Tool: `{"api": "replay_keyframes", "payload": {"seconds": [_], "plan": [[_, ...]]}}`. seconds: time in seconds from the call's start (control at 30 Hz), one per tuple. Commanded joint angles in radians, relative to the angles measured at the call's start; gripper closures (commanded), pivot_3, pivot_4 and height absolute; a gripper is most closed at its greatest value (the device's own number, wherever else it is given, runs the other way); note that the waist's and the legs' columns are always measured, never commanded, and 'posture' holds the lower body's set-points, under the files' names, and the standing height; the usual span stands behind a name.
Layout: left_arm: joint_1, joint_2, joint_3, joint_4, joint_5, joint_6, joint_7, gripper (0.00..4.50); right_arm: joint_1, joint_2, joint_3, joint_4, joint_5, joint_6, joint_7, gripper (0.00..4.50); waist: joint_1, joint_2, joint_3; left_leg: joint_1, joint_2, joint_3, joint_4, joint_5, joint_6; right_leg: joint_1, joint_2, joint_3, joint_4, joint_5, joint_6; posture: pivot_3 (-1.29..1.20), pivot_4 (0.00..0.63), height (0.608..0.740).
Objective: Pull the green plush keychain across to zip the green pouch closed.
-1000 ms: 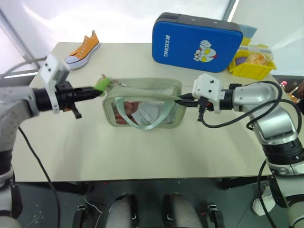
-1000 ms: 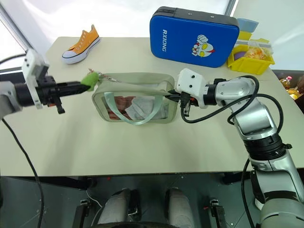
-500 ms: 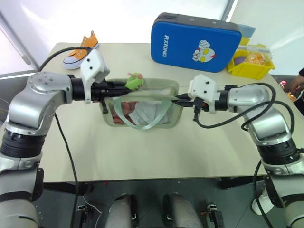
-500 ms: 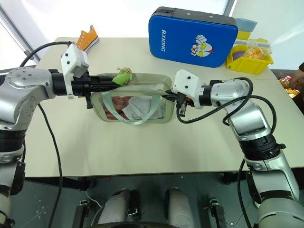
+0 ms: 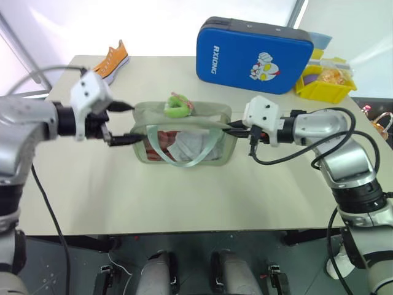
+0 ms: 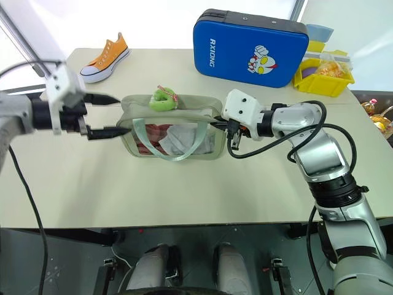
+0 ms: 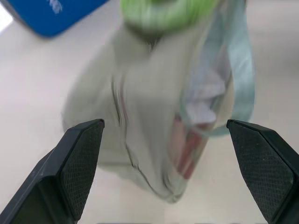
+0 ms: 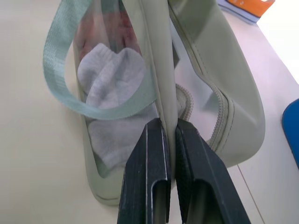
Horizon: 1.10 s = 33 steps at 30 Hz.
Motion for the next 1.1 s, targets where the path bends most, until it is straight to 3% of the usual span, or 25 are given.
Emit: {"api": "replay_keyframes", "payload": {"seconds": [0.03,0.13,0.37,0.4,0.5,0.6,0.7,0.9,1.1], "plan": [[-0.006,-0.022,-0.001,0.006,0.045,-0.071,0.034,0.03,-0.02,0.015,0.001,-0.001,0.001,-0.014,0.001,4.5,-0.001,-0.001,0.0,0.0,0.0,0.0,0.0,0.0,0.0,0.0,0.0,0.0,0.0,0.0,0.0,0.0,0.15,0.74],[-0.018,-0.042,0.008,0.032,0.048,-0.084,0.035,0.91,-0.024,0.019,0.002,0.006,-0.002,-0.016,0.001,4.5,-0.003,-0.001,0.0,-0.001,0.0,0.0,0.0,0.0,0.0,0.0,0.0,0.0,0.0,0.0,0.0,0.0,0.15,0.74],[-0.001,-0.041,0.017,0.025,0.038,-0.085,0.02,4.45,-0.025,0.026,-0.006,0.003,0.0,-0.002,-0.013,4.5,-0.003,-0.001,0.0,-0.001,0.0,0.0,0.0,0.0,0.0,0.0,0.0,0.0,0.0,0.0,0.0,0.0,0.15,0.74],[0.001,-0.042,0.014,0.025,0.042,-0.085,0.022,4.49,-0.026,0.028,-0.011,-0.001,0.006,0.009,-0.015,4.5,-0.003,-0.001,0.0,-0.001,0.0,0.0,0.0,0.0,0.0,0.0,0.0,0.0,0.0,0.0,0.0,0.0,0.15,0.74],[0.003,-0.044,0.003,0.017,0.044,-0.08,0.018,4.5,-0.045,0.002,-0.028,-0.028,0.044,0.055,0.027,3.44,-0.002,-0.001,0.0,-0.001,0.0,0.0,0.0,0.0,0.0,0.0,0.0,0.0,0.0,0.0,0.0,0.0,0.15,0.74],[0.005,-0.045,0.003,0.013,0.044,-0.079,0.018,4.5,-0.124,-0.008,-0.042,-0.009,0.058,0.08,0.041,2.06,-0.002,0.0,0.001,-0.001,0.0,0.0,0.0,0.0,0.0,-0.001,0.0,0.0,0.0,0.0,0.0,0.0,0.15,0.74],[0.005,-0.045,0.002,0.013,0.046,-0.08,0.018,4.5,-0.197,0.031,-0.046,0.001,0.083,0.115,0.021,2.06,-0.002,0.0,0.001,-0.001,0.0,0.0,0.0,0.0,0.0,-0.001,0.0,0.0,0.0,0.0,0.0,0.0,0.15,0.74],[-0.004,-0.049,0.0,0.016,0.049,-0.081,0.018,4.5,-0.303,0.258,0.025,0.038,0.079,0.145,-0.093,2.06,-0.004,0.0,0.0,-0.001,0.0,0.0,-0.001,0.0,0.0,-0.001,0.0,0.0,0.001,0.0,0.0,0.0,0.15,0.74],[-0.003,-0.054,0.001,0.009,0.05,-0.078,0.021,4.5,-0.326,0.316,0.038,0.172,0.062,0.117,-0.115,2.06,0.001,0.0,0.0,-0.002,-0.002,0.0,0.001,0.0,0.001,-0.001,-0.003,-0.001,0.0,0.0,0.0,0.0,0.15,0.74]]}}
